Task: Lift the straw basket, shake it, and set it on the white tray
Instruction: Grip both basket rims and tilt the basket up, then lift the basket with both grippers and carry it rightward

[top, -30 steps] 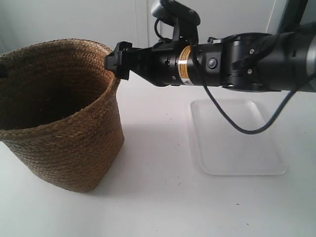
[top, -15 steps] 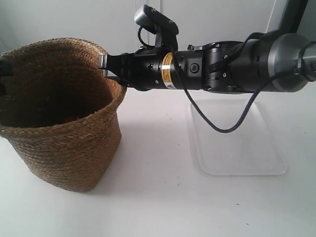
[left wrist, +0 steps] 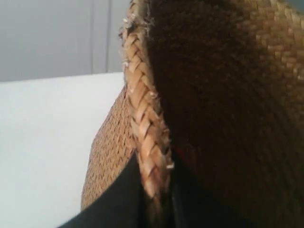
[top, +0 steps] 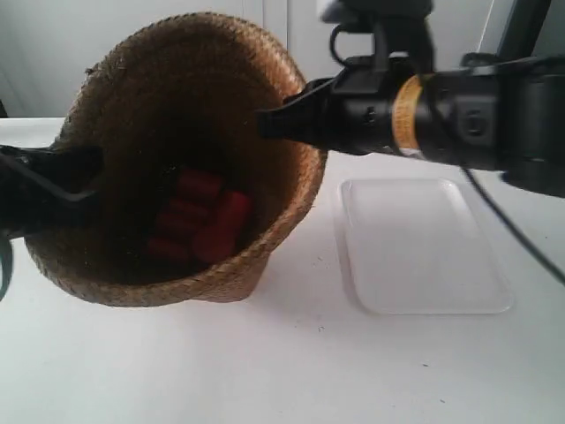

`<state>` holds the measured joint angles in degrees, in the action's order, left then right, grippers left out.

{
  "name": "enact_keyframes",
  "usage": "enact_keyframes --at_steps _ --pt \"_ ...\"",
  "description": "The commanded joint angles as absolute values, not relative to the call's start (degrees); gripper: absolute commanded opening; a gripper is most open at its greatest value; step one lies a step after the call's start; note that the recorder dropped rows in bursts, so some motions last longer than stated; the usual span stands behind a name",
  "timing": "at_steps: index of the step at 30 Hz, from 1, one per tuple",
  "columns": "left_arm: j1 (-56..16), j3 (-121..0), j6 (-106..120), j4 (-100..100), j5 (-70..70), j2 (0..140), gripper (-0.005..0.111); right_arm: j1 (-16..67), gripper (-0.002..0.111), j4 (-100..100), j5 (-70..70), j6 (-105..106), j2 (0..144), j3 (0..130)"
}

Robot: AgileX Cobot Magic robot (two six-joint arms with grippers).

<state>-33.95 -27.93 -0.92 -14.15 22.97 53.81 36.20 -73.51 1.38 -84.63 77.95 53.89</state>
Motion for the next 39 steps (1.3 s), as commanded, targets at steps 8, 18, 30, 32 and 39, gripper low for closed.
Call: enact_keyframes --at_steps 8,18,30,32,39 --pt "-40.3 -21.3 6.4 -7.6 35.6 43.7 0.0 41.6 0.0 -74.3 -3.1 -83.2 60.5 39.7" --pt "-44.0 -24.1 0.9 -7.6 10.0 38.7 0.0 47.3 0.0 -73.4 -3.1 -84.6 52.5 31.7" --pt "-44.1 -33.1 3.6 -7.9 -4.1 33.0 0.0 53.1 0.0 -76.5 -7.2 -84.2 42.4 34.0" --pt "-44.1 -24.7 2.1 -8.4 4.3 32.7 0.0 53.1 0.0 -79.0 -10.9 -90.3 44.7 28.3" --pt "-44.1 -28.3 2.2 -1.7 15.6 31.7 0.0 53.9 0.0 -99.9 -9.2 -104.0 42.9 37.4"
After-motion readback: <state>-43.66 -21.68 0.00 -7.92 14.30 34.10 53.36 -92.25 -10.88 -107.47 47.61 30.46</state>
